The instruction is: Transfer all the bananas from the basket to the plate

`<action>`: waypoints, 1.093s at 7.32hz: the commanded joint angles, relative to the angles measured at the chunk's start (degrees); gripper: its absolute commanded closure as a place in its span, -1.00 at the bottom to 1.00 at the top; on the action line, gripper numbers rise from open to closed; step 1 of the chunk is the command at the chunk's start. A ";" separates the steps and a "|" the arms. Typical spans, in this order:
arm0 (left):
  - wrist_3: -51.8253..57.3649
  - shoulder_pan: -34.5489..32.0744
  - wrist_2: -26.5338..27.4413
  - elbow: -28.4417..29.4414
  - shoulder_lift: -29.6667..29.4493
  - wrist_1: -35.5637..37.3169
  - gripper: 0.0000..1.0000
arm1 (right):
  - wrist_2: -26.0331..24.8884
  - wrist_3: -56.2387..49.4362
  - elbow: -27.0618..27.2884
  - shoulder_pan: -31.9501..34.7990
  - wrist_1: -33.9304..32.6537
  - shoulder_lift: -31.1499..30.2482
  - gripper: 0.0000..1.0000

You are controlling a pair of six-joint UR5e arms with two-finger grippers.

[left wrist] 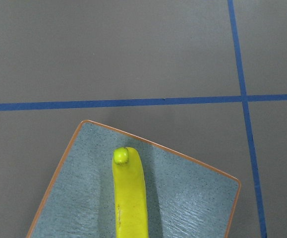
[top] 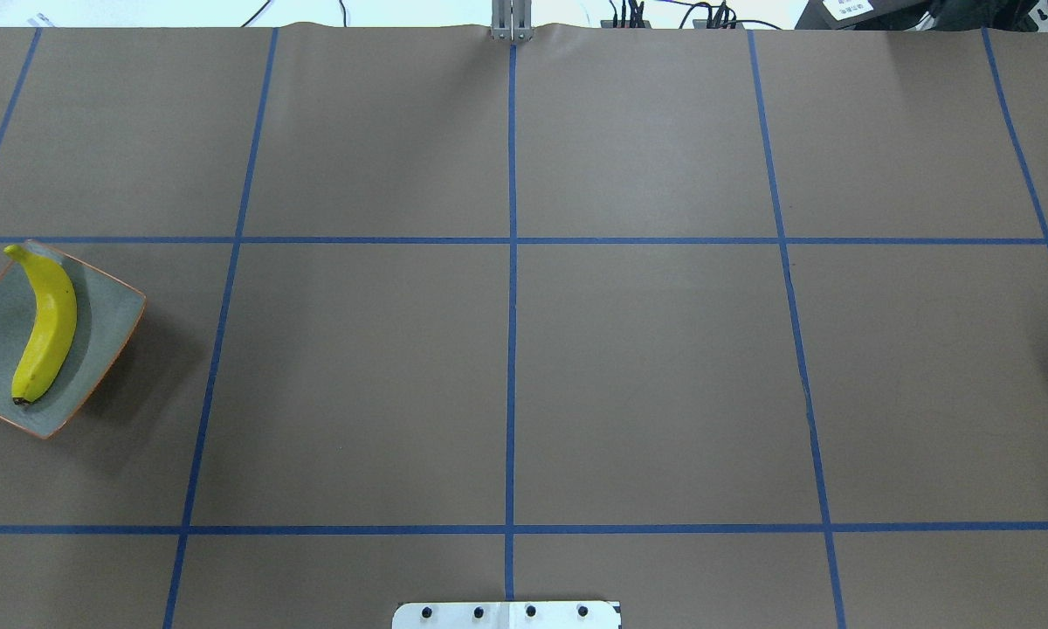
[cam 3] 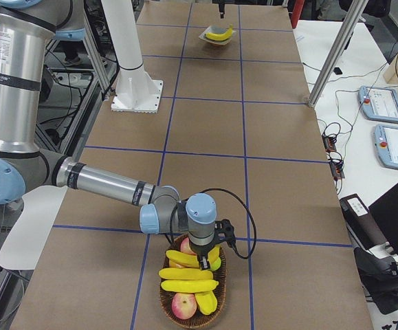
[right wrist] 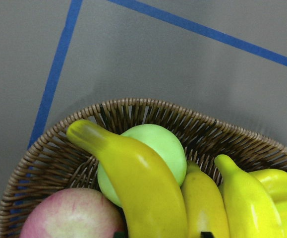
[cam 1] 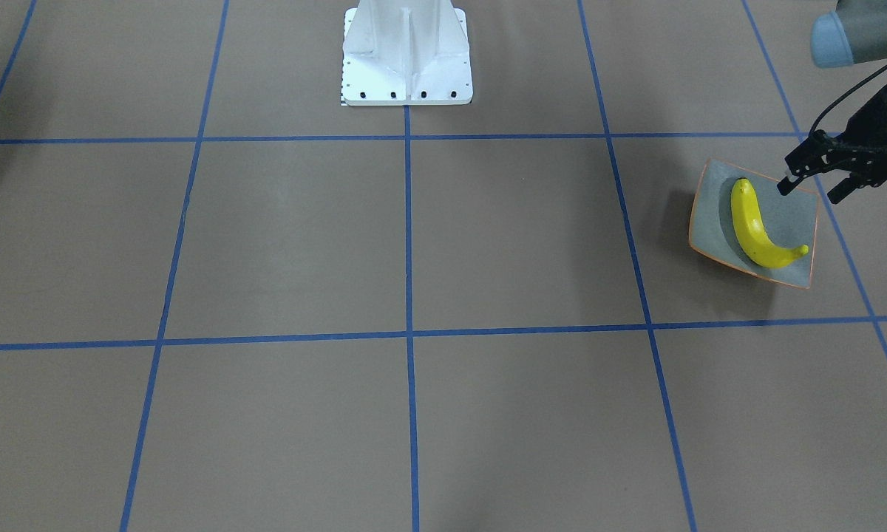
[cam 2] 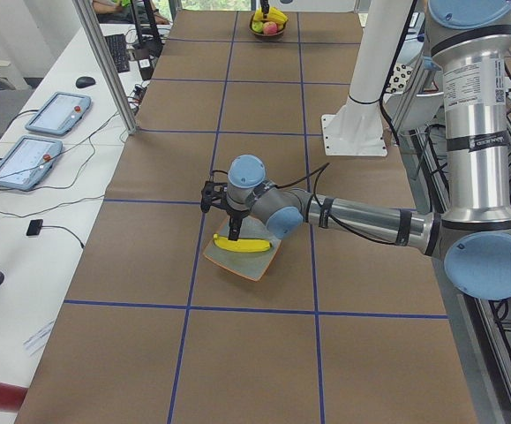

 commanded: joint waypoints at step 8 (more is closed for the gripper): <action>-3.40 -0.47 -1.10 0.36 -3.11 0.32 -1.00 | 10.27 1.06 10.63 3.96 -4.29 -0.28 1.00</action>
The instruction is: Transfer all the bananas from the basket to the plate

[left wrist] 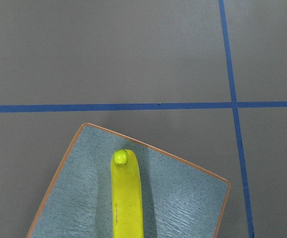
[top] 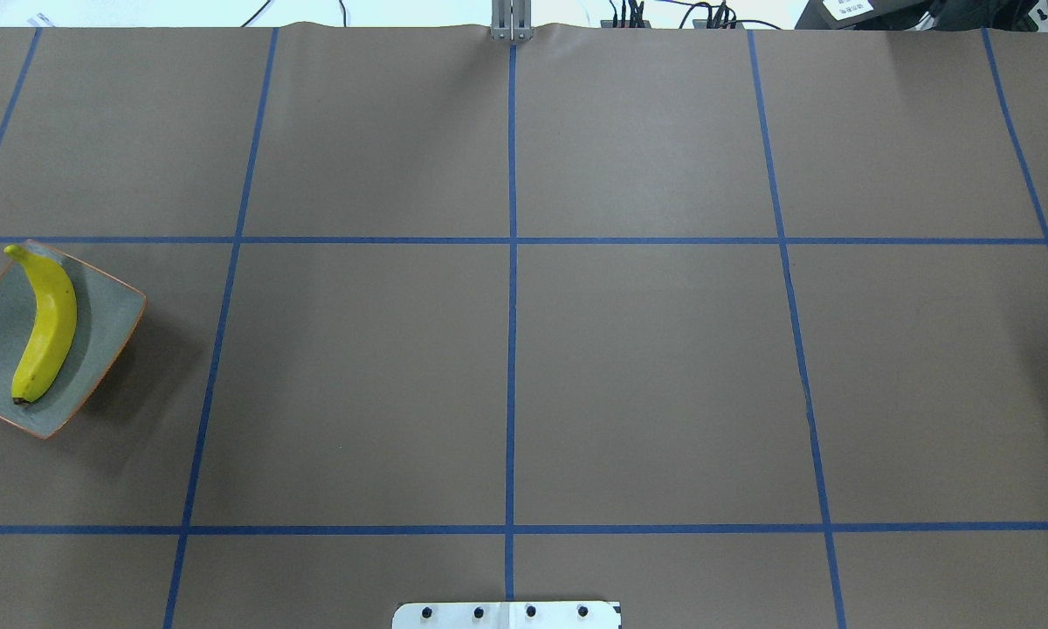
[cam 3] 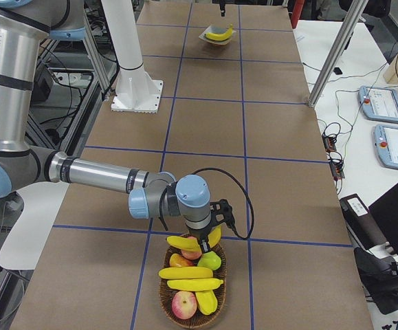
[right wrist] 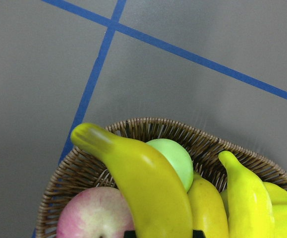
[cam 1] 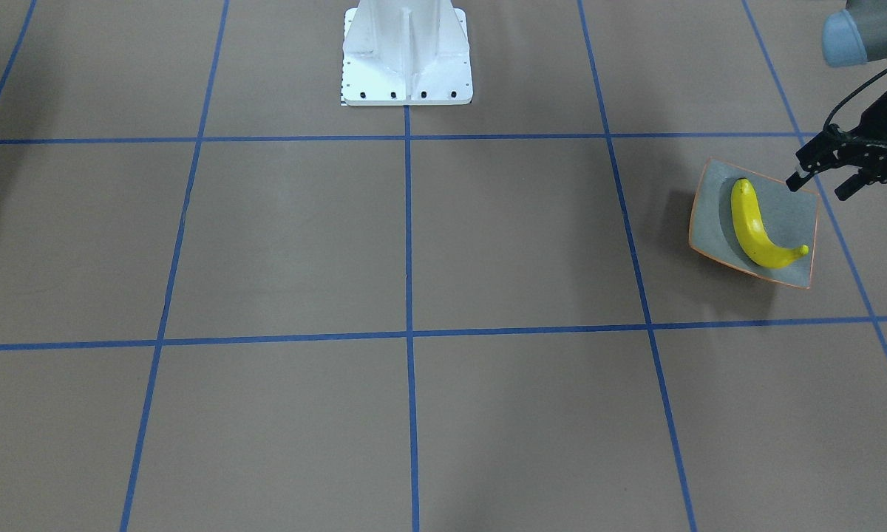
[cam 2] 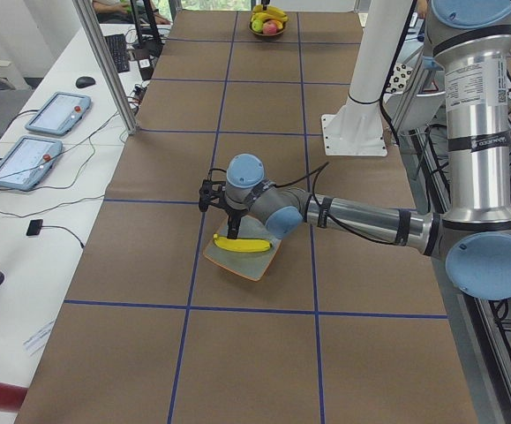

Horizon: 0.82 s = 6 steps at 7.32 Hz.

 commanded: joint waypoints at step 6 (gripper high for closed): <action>-23.34 9.79 -0.09 5.08 -27.00 -0.15 -1.00 | 8.51 50.48 5.60 -25.15 0.53 25.74 1.00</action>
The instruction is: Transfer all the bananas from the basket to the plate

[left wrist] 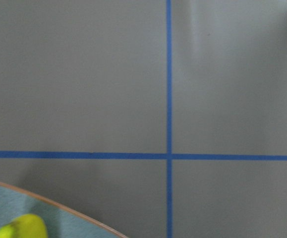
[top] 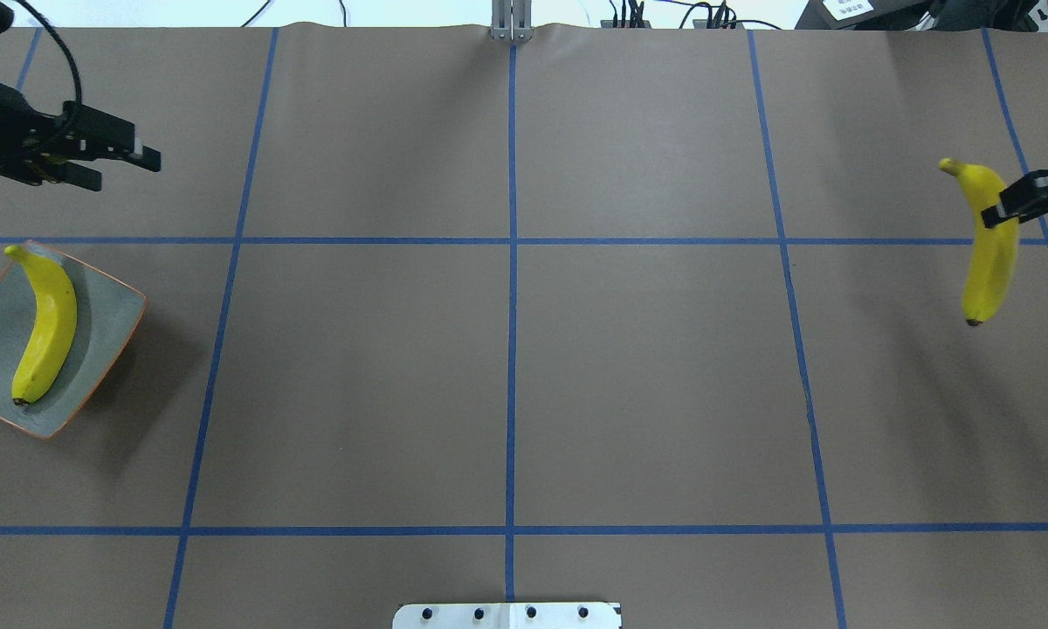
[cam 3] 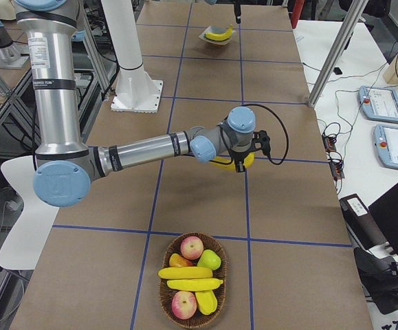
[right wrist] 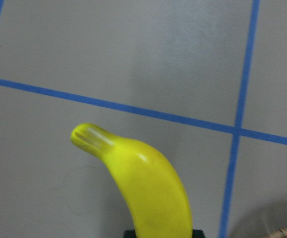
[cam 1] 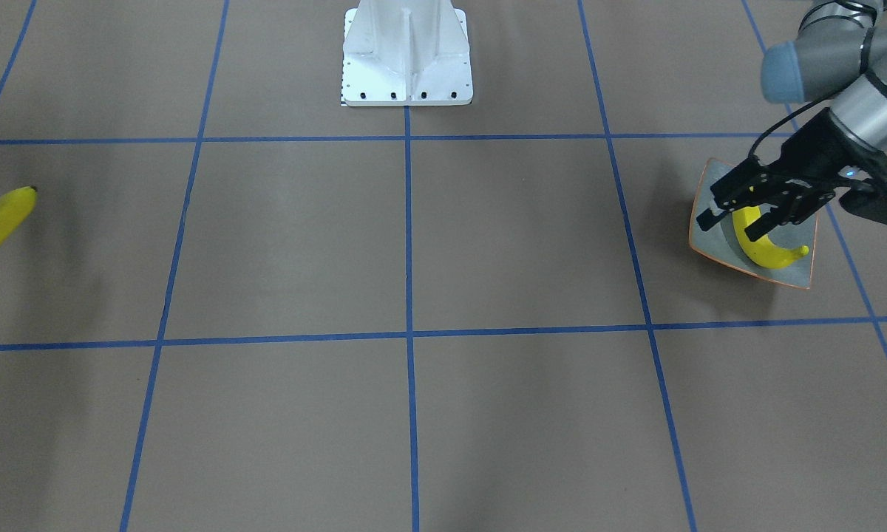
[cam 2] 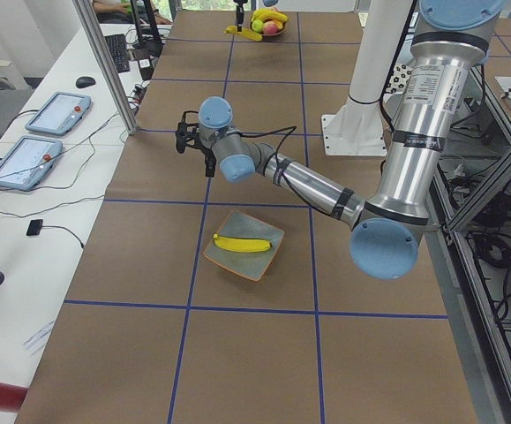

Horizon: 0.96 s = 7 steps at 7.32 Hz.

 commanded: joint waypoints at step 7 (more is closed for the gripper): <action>-2.38 16.18 0.18 5.69 -20.90 -0.42 -0.99 | -7.58 30.25 0.95 -25.53 0.18 26.98 1.00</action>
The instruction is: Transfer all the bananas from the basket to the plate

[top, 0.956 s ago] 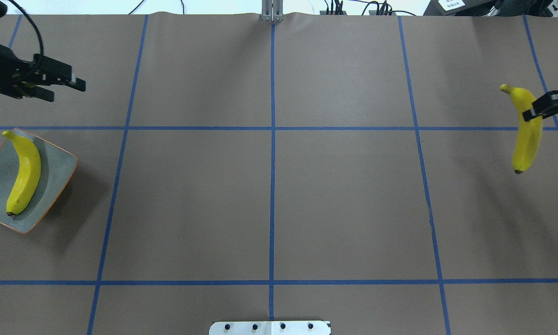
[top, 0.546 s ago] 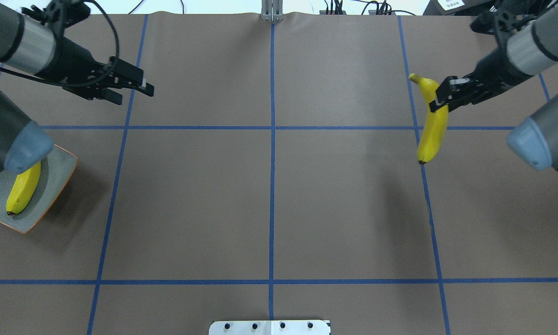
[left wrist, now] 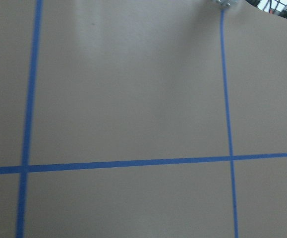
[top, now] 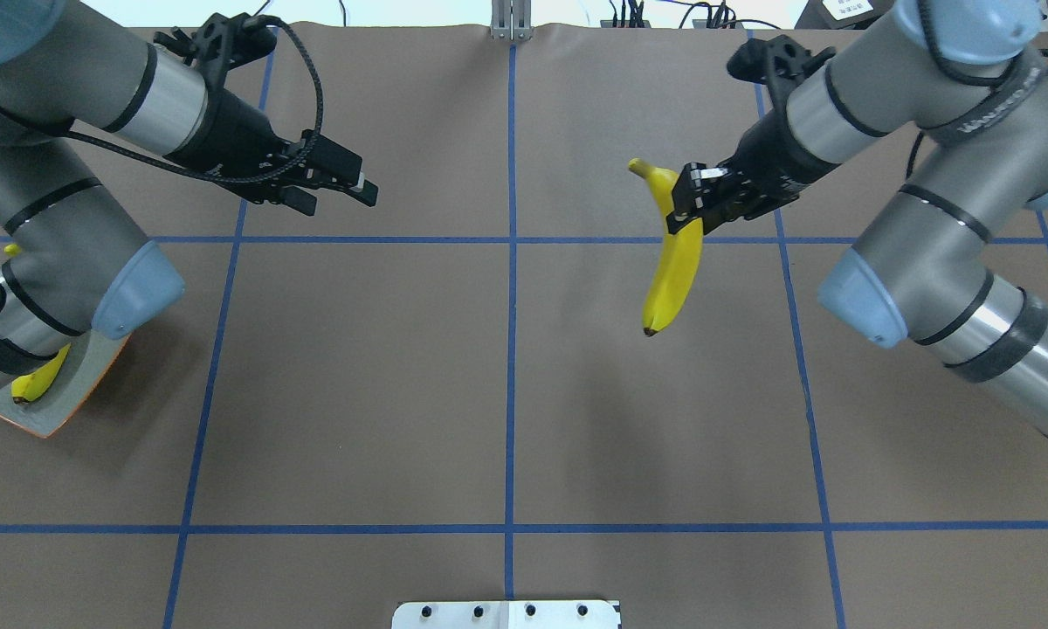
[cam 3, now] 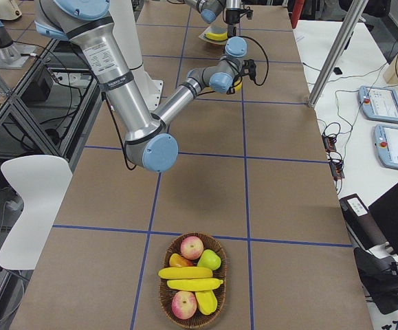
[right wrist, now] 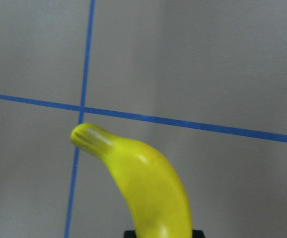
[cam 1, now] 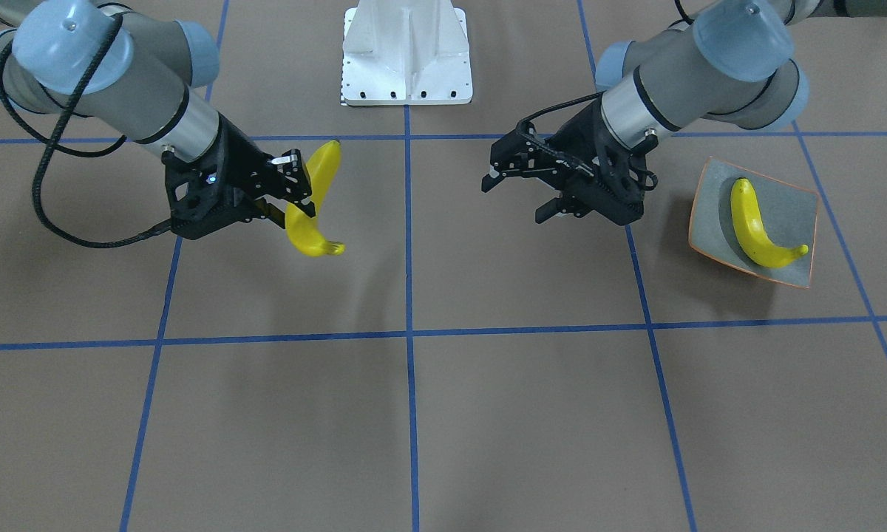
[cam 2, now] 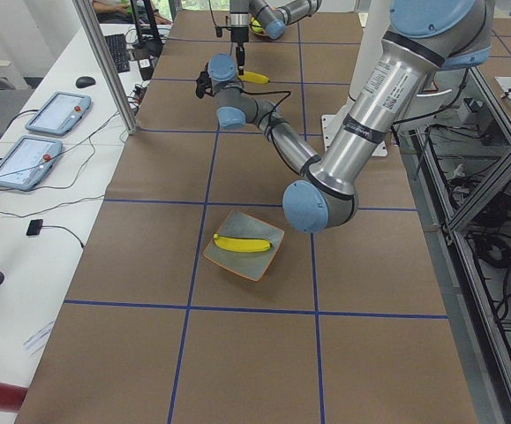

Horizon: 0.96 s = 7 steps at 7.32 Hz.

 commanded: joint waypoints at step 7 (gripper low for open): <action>-7.65 8.43 0.39 1.27 -4.84 -4.05 -0.99 | -6.70 11.96 -6.05 -5.05 17.66 5.10 1.00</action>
